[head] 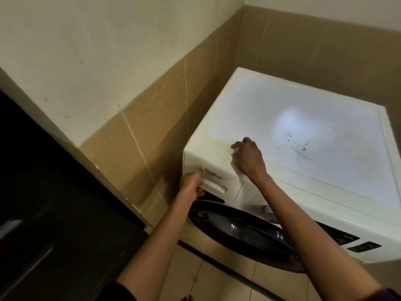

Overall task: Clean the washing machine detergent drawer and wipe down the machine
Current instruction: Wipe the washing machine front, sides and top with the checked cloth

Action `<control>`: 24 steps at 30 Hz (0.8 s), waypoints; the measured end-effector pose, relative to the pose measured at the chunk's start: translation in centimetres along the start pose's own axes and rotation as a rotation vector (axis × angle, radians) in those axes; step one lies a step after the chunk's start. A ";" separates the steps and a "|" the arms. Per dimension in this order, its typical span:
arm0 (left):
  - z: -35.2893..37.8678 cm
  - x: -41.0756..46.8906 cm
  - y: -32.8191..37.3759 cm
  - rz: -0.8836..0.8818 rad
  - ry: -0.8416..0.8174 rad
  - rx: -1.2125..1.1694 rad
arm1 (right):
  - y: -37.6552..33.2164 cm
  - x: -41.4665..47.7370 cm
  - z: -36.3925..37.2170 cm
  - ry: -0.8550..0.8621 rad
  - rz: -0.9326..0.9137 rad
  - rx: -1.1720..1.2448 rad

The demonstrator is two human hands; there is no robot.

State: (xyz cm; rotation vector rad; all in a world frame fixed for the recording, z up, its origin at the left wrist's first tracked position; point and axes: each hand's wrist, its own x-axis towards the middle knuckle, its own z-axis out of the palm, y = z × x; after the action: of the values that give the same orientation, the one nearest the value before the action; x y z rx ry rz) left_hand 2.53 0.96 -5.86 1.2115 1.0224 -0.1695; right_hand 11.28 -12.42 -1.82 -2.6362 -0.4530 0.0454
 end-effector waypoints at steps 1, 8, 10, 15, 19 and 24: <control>-0.1 -0.5 0.6 0.064 0.025 0.153 | 0.0 -0.1 -0.5 -0.002 0.015 0.031; 2.0 -6.0 8.4 0.479 -0.096 0.444 | -1.5 0.2 -6.3 0.141 0.107 0.235; 3.7 -7.8 11.2 0.542 -0.139 0.457 | -1.8 0.5 -9.0 0.182 0.124 0.265; 11.1 -12.3 17.1 0.689 -0.238 0.490 | 0.1 -0.3 -17.8 0.365 0.181 0.317; 18.9 -17.3 19.1 0.773 -0.368 0.528 | 4.3 -2.3 -25.5 0.526 0.276 0.316; 29.9 -23.7 17.8 0.840 -0.574 0.558 | 12.6 -5.7 -34.6 0.706 0.327 0.301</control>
State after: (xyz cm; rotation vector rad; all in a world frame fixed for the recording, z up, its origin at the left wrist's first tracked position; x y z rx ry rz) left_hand 16.56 -26.01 23.20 1.8582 -0.0962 -0.1273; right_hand 13.46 -39.99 23.19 -2.2070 0.2095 -0.6377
